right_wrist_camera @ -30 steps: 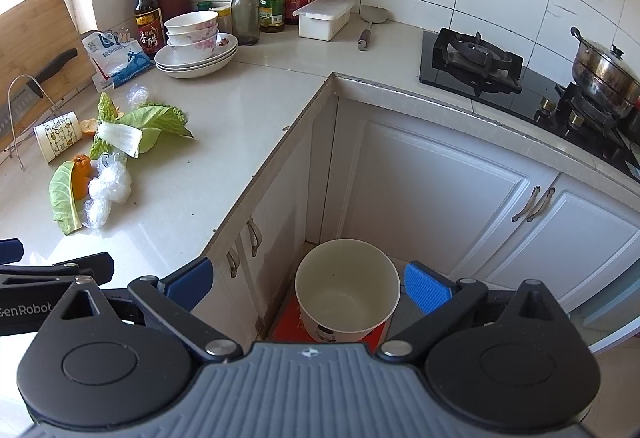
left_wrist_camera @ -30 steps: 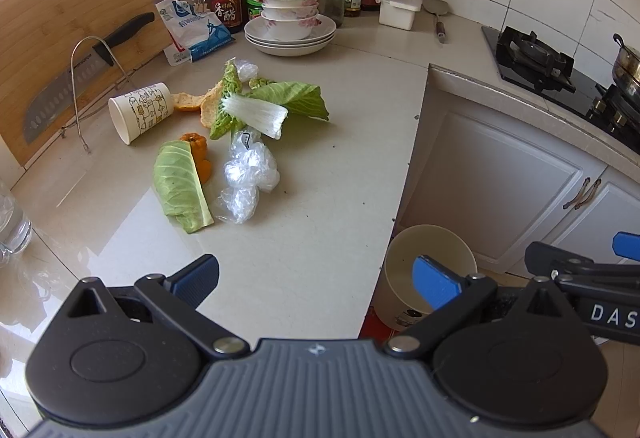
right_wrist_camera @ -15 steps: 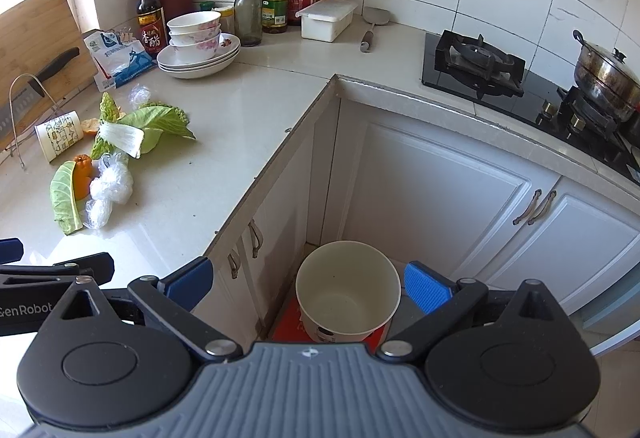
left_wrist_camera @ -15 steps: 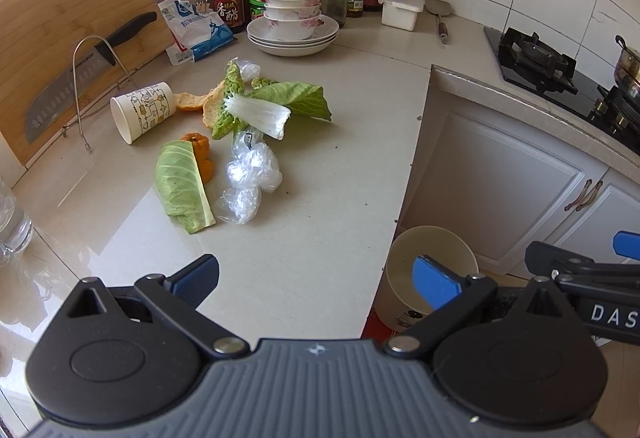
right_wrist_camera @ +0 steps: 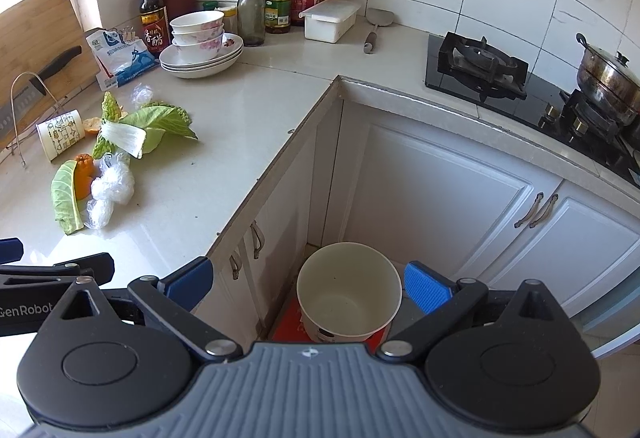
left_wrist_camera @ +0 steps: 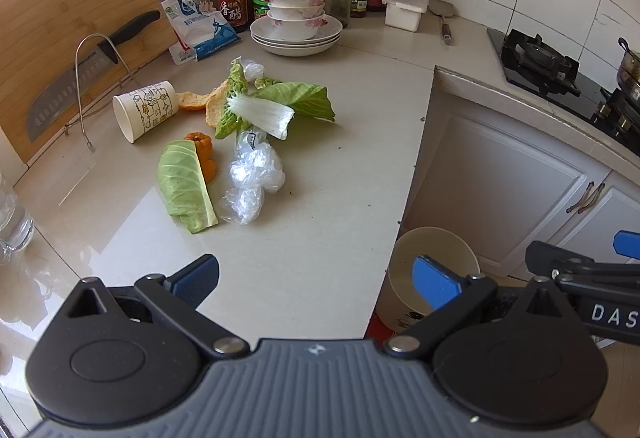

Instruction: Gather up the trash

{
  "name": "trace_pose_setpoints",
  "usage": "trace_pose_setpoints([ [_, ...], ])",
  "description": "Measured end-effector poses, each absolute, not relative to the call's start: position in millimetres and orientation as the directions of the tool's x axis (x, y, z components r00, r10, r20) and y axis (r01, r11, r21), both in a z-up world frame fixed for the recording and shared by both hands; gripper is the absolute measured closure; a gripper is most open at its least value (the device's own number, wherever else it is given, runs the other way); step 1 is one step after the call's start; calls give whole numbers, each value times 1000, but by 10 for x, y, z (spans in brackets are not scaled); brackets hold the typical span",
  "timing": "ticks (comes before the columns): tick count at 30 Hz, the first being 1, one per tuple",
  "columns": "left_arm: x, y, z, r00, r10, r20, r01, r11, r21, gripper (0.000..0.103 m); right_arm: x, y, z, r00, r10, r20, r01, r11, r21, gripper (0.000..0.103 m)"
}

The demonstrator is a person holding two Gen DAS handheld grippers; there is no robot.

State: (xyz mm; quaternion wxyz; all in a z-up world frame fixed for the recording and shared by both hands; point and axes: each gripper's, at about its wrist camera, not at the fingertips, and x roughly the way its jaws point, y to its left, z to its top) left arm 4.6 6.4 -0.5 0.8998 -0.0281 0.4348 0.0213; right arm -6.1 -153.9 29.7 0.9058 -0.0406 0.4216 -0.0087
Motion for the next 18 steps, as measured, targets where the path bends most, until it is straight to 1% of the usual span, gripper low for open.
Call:
trace_pose_setpoints([
  [11, 59, 82, 13, 640, 30, -768, -79, 997, -26, 1, -4, -1521, 303, 653, -32, -757, -45, 996, -81, 0],
  [18, 60, 134, 50, 662, 38, -748, -103, 994, -41, 1, 39, -1471, 353, 679, 3, -735, -89, 993, -78, 0],
])
